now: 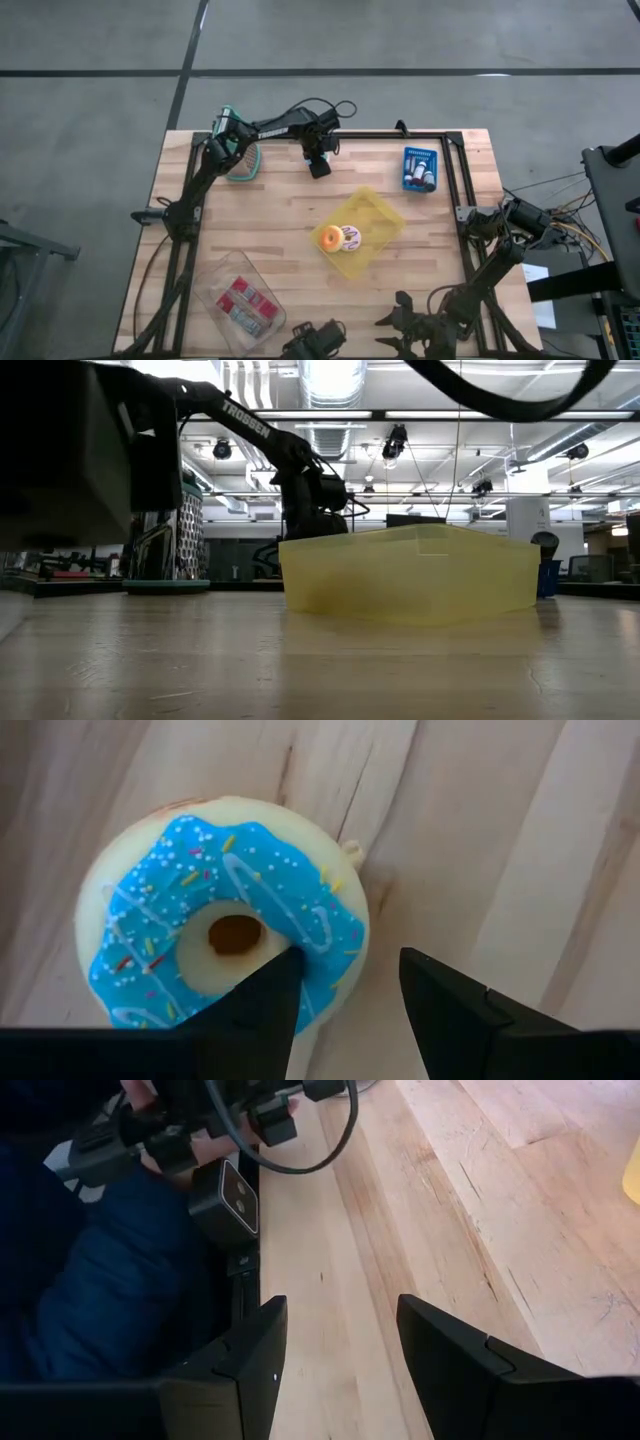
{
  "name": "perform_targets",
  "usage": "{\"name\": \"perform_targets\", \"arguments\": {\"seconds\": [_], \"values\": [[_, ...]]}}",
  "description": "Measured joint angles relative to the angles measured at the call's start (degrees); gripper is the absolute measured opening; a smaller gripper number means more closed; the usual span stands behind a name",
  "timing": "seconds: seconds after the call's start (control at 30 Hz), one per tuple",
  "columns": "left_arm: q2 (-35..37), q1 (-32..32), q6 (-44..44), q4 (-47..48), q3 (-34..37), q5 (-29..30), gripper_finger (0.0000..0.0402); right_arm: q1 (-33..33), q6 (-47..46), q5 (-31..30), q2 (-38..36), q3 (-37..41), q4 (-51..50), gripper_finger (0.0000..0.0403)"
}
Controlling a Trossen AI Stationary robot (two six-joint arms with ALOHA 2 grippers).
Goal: Pick & Place Food Item
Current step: Put the blue donut into the yellow bin
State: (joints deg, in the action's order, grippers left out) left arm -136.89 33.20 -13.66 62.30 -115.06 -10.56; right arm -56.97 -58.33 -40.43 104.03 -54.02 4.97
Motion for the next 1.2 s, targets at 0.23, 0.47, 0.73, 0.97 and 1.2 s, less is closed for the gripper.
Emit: {"name": "perform_targets", "arguments": {"seconds": [0.23,0.47,0.73,0.97,1.2], "values": [[0.01,0.05,-0.02,-2.21,0.87,0.01,0.0179,-0.02,0.0,0.0,0.0,0.0,-0.02,0.0187],[0.01,0.11,-0.01,-2.8,0.87,0.04,0.0179,-0.01,0.0,0.0,0.0,0.0,0.0,0.0187],[0.01,0.27,0.41,-2.9,0.89,0.04,0.0178,-0.02,0.0,0.0,0.0,0.0,0.0,0.0187],[-0.01,0.42,0.6,-2.93,0.89,0.05,0.0154,-0.02,0.0,0.0,0.0,0.0,0.0,0.0187],[-0.01,0.49,0.6,-2.9,0.91,0.23,0.0103,-0.02,0.02,0.0,0.0,0.0,0.0,0.0187]]}}
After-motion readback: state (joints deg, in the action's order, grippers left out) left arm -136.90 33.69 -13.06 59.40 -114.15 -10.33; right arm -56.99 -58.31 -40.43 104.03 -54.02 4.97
